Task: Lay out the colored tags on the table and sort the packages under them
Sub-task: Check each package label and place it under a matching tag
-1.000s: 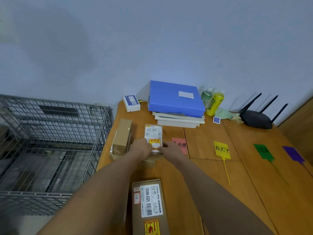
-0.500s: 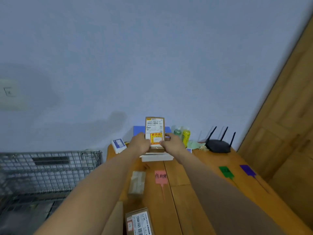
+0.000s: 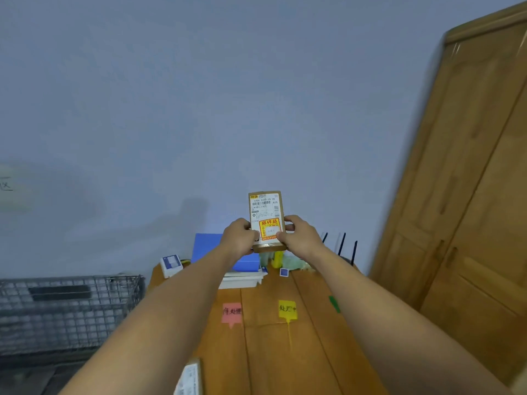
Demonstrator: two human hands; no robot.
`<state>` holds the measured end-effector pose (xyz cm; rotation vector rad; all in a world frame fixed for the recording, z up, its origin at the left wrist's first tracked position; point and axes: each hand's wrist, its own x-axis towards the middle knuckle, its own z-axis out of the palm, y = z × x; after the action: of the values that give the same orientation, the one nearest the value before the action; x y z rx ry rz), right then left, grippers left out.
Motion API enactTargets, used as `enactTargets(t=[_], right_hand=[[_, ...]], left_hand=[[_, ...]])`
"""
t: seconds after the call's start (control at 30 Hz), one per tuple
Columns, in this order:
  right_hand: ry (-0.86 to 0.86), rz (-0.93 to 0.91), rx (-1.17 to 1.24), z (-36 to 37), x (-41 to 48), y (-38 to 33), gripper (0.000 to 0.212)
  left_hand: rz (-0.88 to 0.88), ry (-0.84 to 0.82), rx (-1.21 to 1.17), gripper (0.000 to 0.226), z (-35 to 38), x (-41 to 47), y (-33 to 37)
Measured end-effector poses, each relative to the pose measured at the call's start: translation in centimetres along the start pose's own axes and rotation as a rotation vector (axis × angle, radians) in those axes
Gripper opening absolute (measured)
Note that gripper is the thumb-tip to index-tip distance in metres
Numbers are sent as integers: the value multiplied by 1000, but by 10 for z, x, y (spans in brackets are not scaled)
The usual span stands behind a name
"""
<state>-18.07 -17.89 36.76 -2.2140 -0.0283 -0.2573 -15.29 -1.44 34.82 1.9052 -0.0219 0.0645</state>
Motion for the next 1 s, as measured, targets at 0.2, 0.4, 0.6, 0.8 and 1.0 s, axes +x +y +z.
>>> enactTargets(t=[0.2, 0.4, 0.6, 0.8, 1.0], right_hand=[[-63, -1, 32, -95, 9, 86, 51], [-175, 73, 123, -141, 21, 142, 52], [-228, 132, 245, -133, 27, 182, 47], [-282, 211, 328, -100, 38, 229, 51], [-359, 321, 356, -52, 45, 285, 50]], left_hand=[[-42, 43, -97, 28, 116, -21, 34], [-105, 28, -126, 36, 183, -28, 41], [-136, 24, -35, 37, 202, -15, 18], [-214, 74, -106, 42, 231, -4, -31], [-282, 19, -107, 42, 256, 10, -99]])
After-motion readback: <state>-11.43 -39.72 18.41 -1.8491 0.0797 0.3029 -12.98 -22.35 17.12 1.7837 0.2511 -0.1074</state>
